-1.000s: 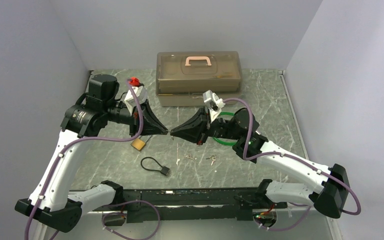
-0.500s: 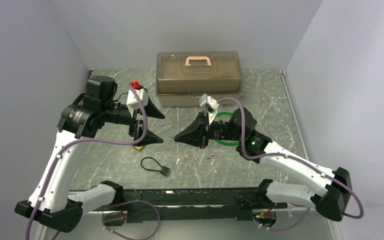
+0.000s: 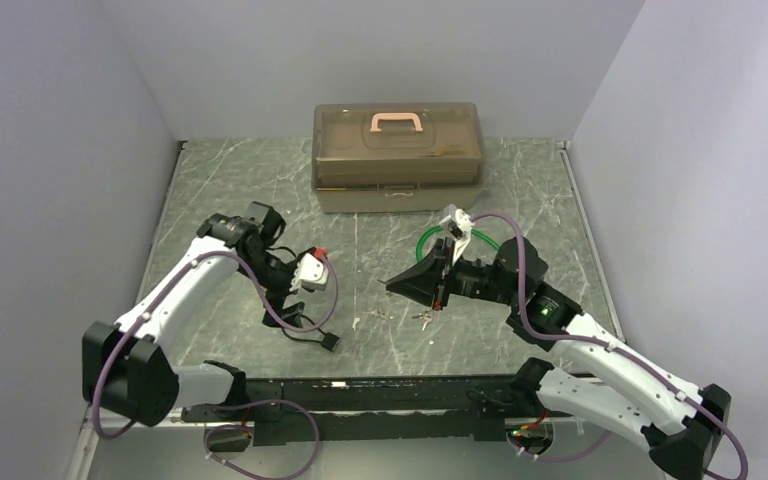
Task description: Unlock with the key
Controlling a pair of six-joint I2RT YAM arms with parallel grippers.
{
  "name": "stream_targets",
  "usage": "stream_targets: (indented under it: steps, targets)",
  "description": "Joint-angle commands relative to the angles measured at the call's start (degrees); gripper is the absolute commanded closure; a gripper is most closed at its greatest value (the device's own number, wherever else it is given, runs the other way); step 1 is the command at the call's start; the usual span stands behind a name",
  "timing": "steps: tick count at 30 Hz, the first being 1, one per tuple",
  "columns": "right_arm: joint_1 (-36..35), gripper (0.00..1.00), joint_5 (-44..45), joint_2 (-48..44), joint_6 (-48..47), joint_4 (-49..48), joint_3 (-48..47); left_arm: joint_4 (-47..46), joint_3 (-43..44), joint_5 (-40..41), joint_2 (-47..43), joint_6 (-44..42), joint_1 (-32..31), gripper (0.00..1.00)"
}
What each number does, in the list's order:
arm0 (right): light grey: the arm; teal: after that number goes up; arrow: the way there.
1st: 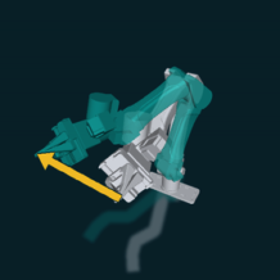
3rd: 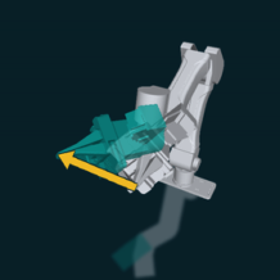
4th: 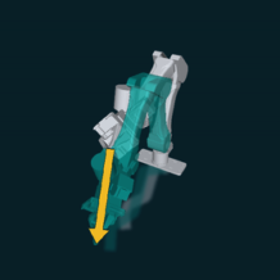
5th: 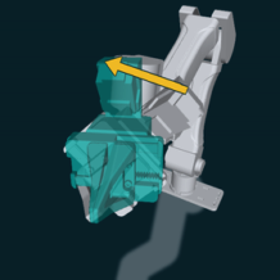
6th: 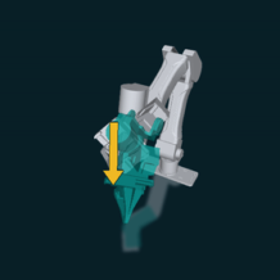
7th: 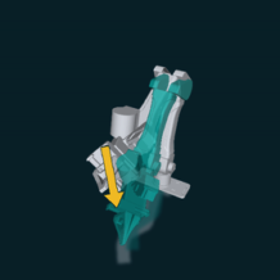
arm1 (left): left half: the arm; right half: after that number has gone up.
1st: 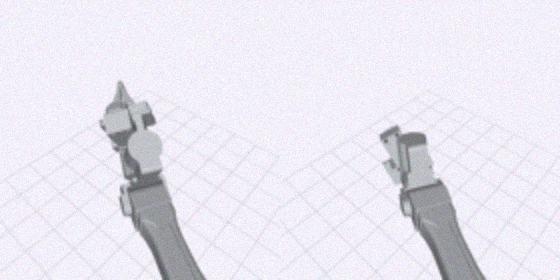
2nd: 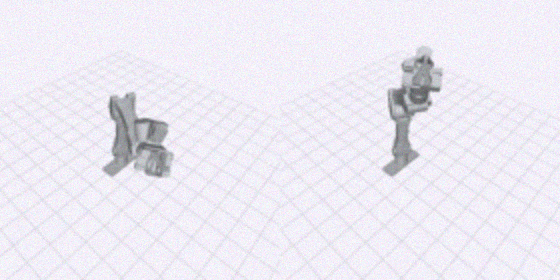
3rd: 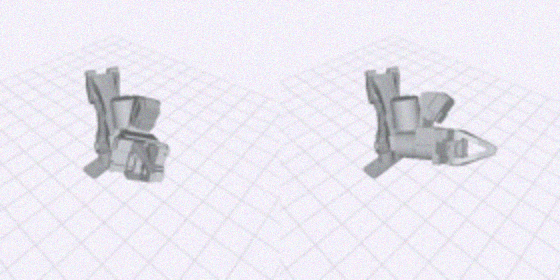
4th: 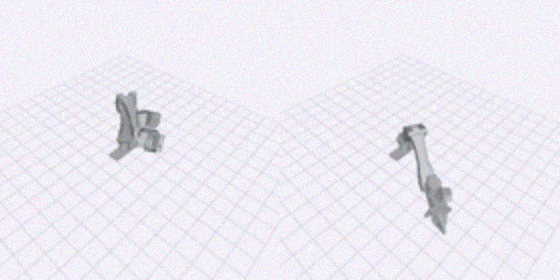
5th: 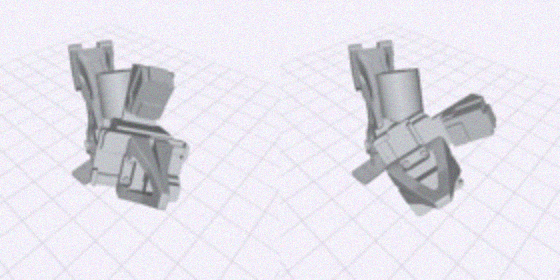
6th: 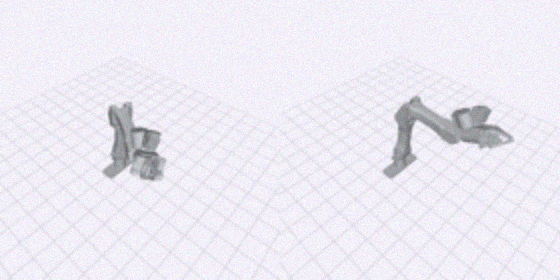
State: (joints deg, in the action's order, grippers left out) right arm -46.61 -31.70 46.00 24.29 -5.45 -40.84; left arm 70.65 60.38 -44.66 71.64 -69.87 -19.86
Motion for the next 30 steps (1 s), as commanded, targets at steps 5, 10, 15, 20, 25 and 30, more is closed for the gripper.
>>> stream_targets:
  steps: [5, 10, 15, 20, 25, 30]
  targets:
    - [0.76, 1.0, 6.66, -5.4, 1.71, 1.84, 2.16, -10.15, -6.68, 4.78, 6.64, -9.34, -6.28, 0.01]
    - [1.54, 1.0, 7.85, -5.16, 0.72, 2.54, 1.51, -18.66, -11.86, 9.24, 7.71, -4.61, -11.44, 0.01]
    - [2.51, 1.0, 9.1, -5.67, 0.58, 1.73, 1.82, -26.21, -15.62, 14.73, 7.4, 1.12, -16.47, 0.0]
    - [3.33, 1.0, 8.7, -4.96, 0.34, 1.76, 0.76, -30.8, -17.93, 19.38, 7.65, 3.5, -19.13, 0.05]
    - [3.83, 1.0, 8.47, -4.62, 0.31, 1.25, 0.47, -32.52, -19.36, 21.92, 7.27, 5.53, -20.48, 0.13]
    - [4.22, 1.0, 8.08, -4.16, 0.23, 1.49, -0.02, -30.52, -16.15, 24.26, 12.66, 9.08, -21.75, 0.21]
